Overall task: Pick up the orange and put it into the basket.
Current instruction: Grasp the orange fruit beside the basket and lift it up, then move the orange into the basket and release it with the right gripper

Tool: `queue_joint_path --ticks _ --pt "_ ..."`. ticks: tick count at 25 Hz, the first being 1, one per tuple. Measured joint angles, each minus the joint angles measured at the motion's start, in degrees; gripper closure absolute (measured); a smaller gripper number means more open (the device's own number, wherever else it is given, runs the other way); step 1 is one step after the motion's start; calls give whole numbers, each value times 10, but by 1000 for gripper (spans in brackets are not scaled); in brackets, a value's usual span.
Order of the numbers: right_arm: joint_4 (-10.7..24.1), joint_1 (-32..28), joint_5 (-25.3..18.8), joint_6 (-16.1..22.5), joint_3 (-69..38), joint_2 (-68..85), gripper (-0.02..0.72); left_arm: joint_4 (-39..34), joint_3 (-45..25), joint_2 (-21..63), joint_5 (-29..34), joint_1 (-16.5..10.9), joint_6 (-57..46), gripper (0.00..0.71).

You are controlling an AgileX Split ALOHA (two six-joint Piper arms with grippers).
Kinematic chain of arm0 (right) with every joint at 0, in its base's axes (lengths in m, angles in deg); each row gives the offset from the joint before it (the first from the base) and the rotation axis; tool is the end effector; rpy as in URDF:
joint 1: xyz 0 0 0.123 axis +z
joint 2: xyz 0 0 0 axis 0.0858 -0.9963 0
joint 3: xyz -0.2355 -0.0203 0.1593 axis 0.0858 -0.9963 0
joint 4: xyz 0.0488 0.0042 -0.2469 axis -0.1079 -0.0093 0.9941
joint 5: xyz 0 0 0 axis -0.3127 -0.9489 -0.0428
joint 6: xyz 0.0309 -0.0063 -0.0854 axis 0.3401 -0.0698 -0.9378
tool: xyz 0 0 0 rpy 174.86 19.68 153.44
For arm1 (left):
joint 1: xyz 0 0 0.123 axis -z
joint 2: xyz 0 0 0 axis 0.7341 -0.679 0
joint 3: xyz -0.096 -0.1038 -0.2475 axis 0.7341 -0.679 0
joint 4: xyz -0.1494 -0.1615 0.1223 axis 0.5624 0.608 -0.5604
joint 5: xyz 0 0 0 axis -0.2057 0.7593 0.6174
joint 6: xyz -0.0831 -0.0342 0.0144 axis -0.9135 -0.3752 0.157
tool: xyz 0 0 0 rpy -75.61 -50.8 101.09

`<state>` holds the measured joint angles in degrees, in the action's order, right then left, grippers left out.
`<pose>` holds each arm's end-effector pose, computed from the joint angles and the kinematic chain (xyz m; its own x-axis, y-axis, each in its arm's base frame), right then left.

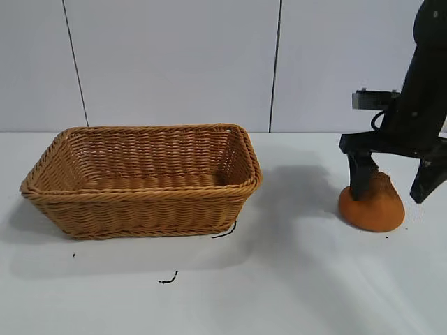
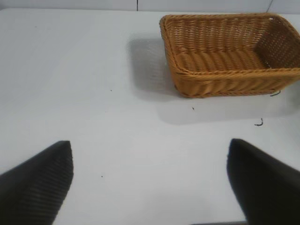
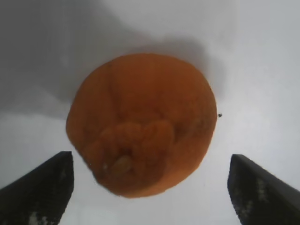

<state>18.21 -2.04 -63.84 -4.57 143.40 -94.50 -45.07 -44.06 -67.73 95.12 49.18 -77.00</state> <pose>0.4040 0.0265 0.1304 -0.9943 0.0497 -0.0947 0.0425 0.9962 0.0765 -0.0066 -0.0041 0.2775 -0.4563 -0.0107 -0.8898 0.0647 0.9969 -0.0452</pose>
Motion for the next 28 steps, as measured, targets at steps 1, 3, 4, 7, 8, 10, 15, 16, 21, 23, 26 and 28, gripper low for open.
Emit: queue_joint_path --ticks 1,3,4,7,8,10,15,16,21,23,26,28 --pt "0 0 0 0 1 5 582 0 0 0 0 0 0 71" --pt "0 0 -10 -2 11 22 669 0 0 0 0 0 0 71" --pt "0 0 -20 -4 21 32 680 0 0 0 0 0 0 71" --pt "3 0 -46 -6 67 62 679 0 0 0 0 0 0 71" --pt "3 0 -57 -6 87 72 679 0 0 0 0 0 0 71" --pt "3 0 -78 -6 130 90 679 0 0 0 0 0 0 71" --pt "6 0 -133 -6 233 99 679 0 0 0 0 0 0 71" --pt "5 0 -139 -6 245 99 679 0 0 0 0 0 0 71" --pt "6 34 -157 -6 283 99 679 0 0 0 0 0 0 71" --pt "6 65 -156 -6 286 99 679 0 0 0 0 0 0 71" --pt "5 126 -149 -6 286 99 680 0 0 0 0 0 0 71" --pt "4 172 -133 -6 286 96 680 0 0 0 0 0 0 71"
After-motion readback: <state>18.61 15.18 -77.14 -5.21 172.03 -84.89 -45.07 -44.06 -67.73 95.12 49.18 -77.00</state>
